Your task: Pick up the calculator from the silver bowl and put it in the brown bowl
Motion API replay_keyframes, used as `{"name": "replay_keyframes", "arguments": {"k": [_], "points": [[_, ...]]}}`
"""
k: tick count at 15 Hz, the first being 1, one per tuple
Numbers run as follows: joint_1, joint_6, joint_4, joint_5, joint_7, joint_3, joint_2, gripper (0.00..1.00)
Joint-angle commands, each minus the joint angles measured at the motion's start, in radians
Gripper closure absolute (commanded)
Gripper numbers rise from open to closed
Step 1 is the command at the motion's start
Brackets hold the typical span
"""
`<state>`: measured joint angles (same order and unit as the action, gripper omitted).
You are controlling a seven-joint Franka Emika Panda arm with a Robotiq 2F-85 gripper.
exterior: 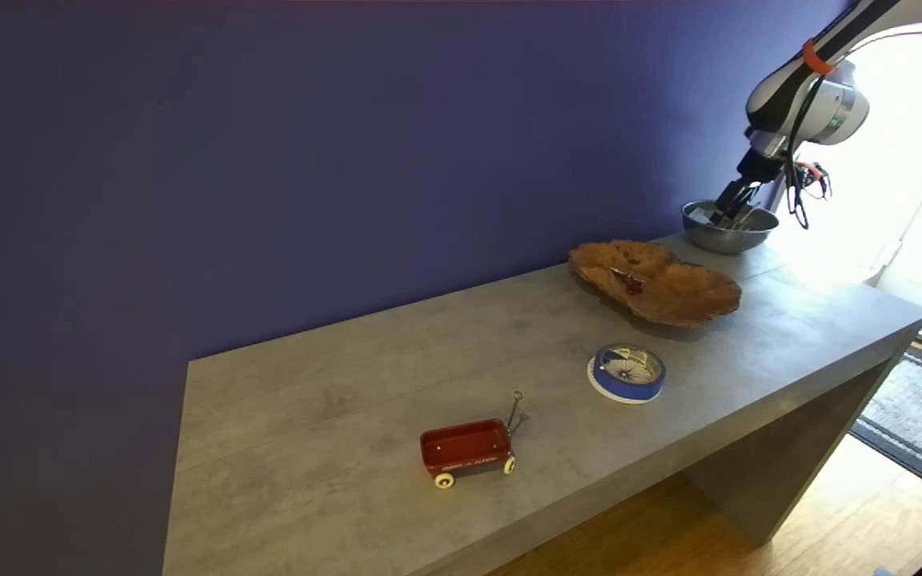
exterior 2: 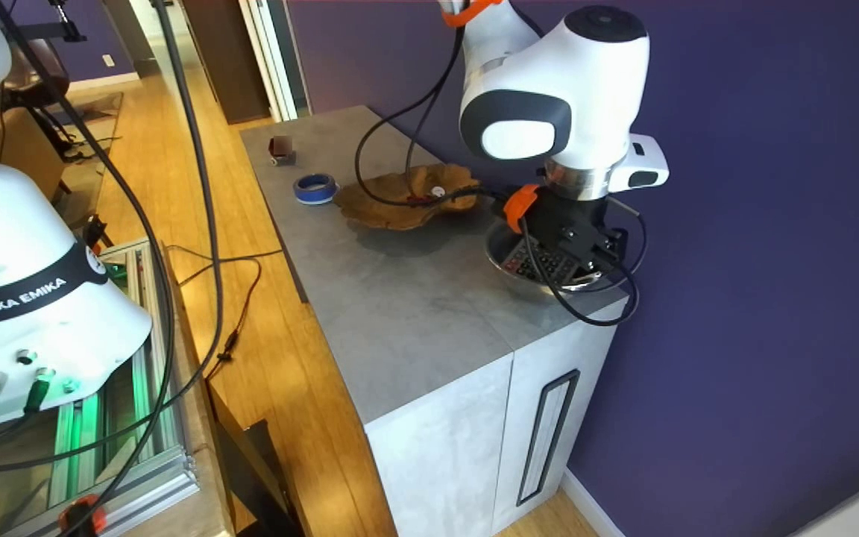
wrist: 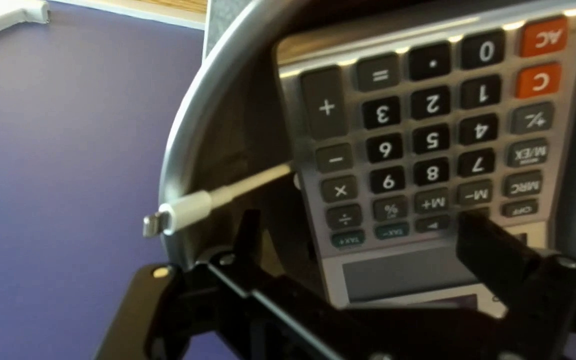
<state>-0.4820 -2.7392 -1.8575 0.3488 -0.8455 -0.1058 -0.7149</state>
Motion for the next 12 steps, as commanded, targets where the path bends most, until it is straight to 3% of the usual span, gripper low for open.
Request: {"name": "replay_keyframes", "arguments": {"k": [1,4,7,9,12], "points": [[0.015,0.111,0.086,-0.058,0.066,0.027,-0.059,0.00],[0.055,0.257,0.133,-0.119,0.135,0.077,-0.078,0.00],[0.051,0.468,0.193,-0.137,0.151,0.074,-0.096,0.00],[0.042,0.558,0.226,-0.120,0.135,0.067,-0.102,0.26],[0.029,0.631,0.248,-0.089,0.110,0.058,-0.093,0.47]]}}
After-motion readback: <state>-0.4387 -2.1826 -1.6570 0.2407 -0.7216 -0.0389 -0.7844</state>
